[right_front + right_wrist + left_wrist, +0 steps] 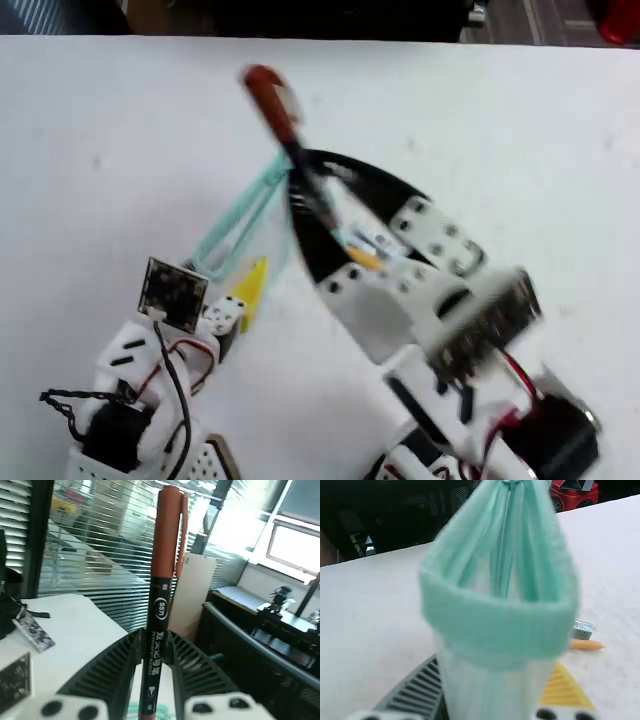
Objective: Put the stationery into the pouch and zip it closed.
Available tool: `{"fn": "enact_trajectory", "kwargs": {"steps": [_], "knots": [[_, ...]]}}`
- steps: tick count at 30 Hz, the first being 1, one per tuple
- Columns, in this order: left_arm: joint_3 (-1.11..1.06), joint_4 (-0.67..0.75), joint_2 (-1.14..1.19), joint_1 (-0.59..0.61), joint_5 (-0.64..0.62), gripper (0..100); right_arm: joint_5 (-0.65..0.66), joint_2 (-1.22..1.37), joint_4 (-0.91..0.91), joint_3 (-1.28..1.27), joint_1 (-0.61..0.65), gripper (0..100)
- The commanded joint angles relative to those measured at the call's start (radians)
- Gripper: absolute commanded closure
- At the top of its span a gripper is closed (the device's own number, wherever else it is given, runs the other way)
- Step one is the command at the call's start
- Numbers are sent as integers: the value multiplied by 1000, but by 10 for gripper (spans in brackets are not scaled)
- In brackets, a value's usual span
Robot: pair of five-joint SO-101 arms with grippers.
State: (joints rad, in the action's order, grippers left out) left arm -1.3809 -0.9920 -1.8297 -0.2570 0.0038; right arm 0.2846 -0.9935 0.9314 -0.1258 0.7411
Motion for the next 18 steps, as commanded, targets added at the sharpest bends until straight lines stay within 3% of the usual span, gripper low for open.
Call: {"fn": "enact_trajectory", "kwargs": {"steps": [1, 7, 18], "knots": [[49, 0, 1, -47, 5, 808, -144, 108, 5, 106, 61, 982], [49, -2, 1, -56, 5, 808, -267, 148, -36, 43, 71, 982], [49, 0, 1, -51, 5, 808, -221, 73, -318, -364, 105, 982]]}}
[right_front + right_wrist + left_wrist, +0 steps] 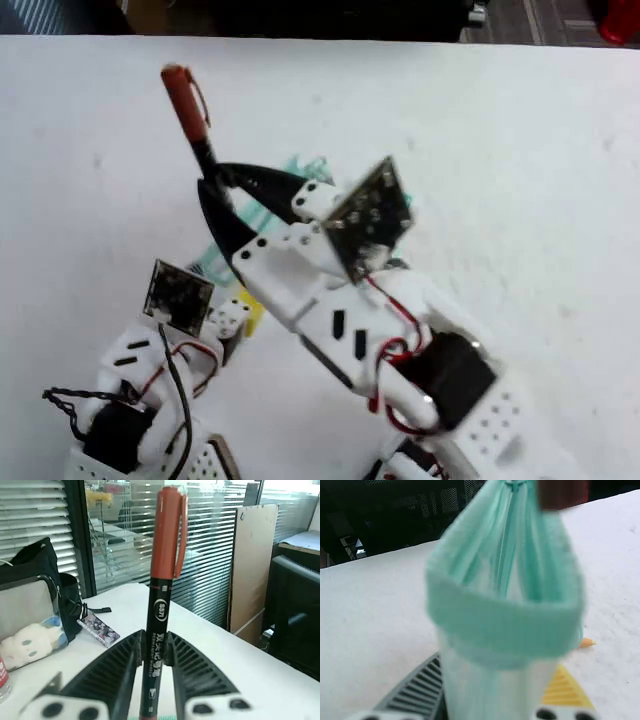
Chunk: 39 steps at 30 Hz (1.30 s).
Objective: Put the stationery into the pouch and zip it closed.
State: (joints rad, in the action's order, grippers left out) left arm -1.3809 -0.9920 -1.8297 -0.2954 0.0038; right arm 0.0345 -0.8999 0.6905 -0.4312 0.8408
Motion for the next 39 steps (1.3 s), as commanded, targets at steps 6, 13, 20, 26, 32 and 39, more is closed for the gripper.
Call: {"fn": "enact_trajectory", "kwargs": {"steps": [6, 13, 20, 26, 32, 39], "knots": [[49, 0, 1, -13, 5, 808, 71, -21, -174, -126, 4, 982], [48, 25, 1, 35, 3, 808, 78, -58, -74, -164, 5, 982], [0, 100, 1, 79, -54, 808, 80, -116, 7, -164, 5, 981], [0, 94, 1, 79, -54, 808, 133, -77, 13, -161, 5, 822], [0, 94, 1, 79, -54, 808, 141, -71, 15, -157, 8, 796], [0, 94, 1, 79, -54, 809, 141, -71, 15, -157, 5, 796]]}}
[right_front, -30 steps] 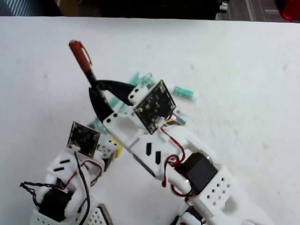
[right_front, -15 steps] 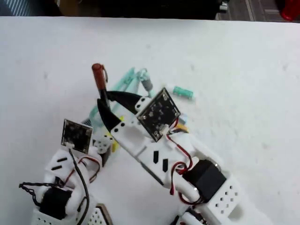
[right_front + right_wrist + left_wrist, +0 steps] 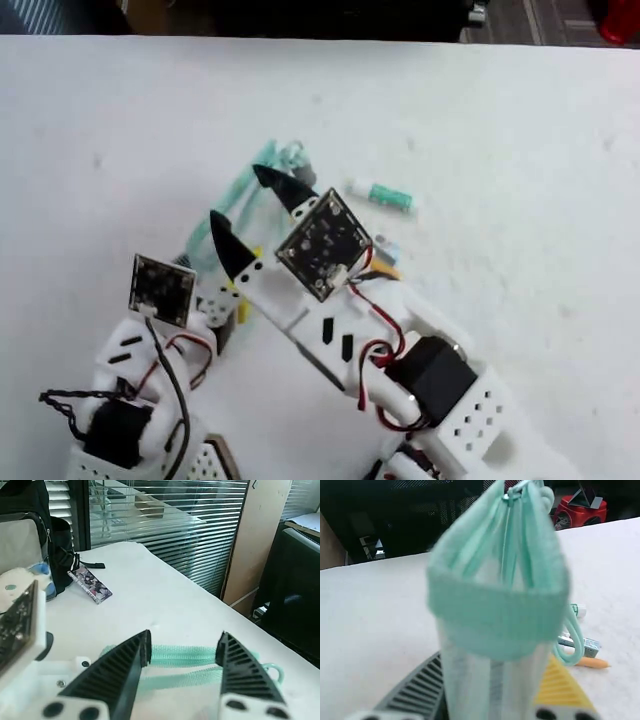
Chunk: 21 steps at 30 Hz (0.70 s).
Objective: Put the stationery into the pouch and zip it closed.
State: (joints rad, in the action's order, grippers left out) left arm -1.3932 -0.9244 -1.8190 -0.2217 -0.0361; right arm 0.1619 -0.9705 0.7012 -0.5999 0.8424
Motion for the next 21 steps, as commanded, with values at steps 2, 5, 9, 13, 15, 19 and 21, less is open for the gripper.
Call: {"fn": "enact_trajectory", "kwargs": {"steps": [2, 5, 9, 13, 15, 19, 21], "knots": [[12, 26, -10, 5, -12, 810, 14, -2, 4, 12, 2, 796], [12, 28, -10, 5, -12, 812, 14, -2, 4, 12, -33, 796], [12, 26, -10, 7, -12, 812, 6, -2, 58, 78, -159, 797], [12, 28, -10, 5, -12, 812, 6, -2, 219, 247, -269, 797], [12, 29, -10, 5, -12, 812, 6, 2, 295, 324, -309, 796], [12, 28, -10, 10, -12, 812, 9, 7, 377, 365, -348, 796], [12, 28, -10, 12, -12, 812, 14, 8, 400, 362, -352, 796]]}}
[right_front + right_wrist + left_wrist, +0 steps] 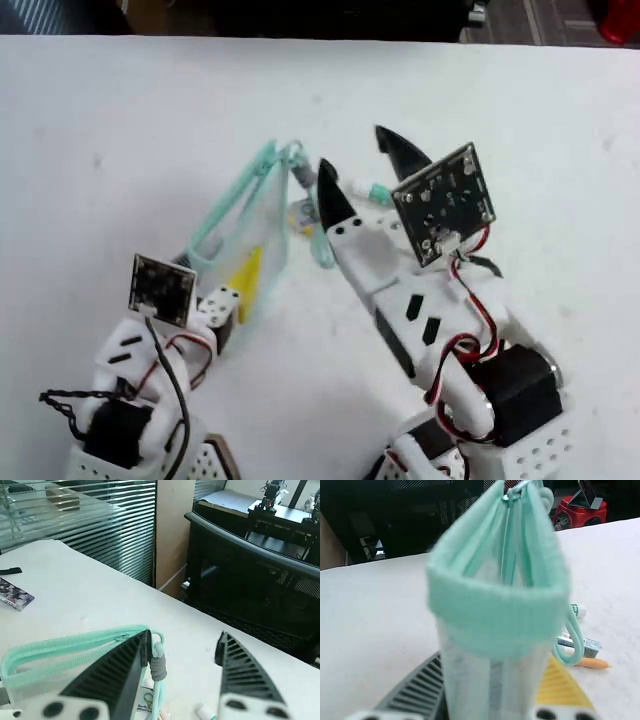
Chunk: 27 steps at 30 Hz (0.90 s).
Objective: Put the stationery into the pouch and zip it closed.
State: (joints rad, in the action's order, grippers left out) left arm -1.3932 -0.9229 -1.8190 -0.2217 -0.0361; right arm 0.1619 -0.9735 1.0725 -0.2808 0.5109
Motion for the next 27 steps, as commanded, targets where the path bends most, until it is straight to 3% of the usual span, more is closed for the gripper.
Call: {"fn": "enact_trajectory", "kwargs": {"steps": [1, 12, 27], "knots": [[12, 25, -10, 13, -12, 812, 14, 12, 39, 43, -21, 796], [11, 31, -10, 101, -18, 880, 18, 12, 48, -61, -22, 795], [11, 31, -10, 107, -18, 884, 210, 13, -64, -264, -76, 796]]}}
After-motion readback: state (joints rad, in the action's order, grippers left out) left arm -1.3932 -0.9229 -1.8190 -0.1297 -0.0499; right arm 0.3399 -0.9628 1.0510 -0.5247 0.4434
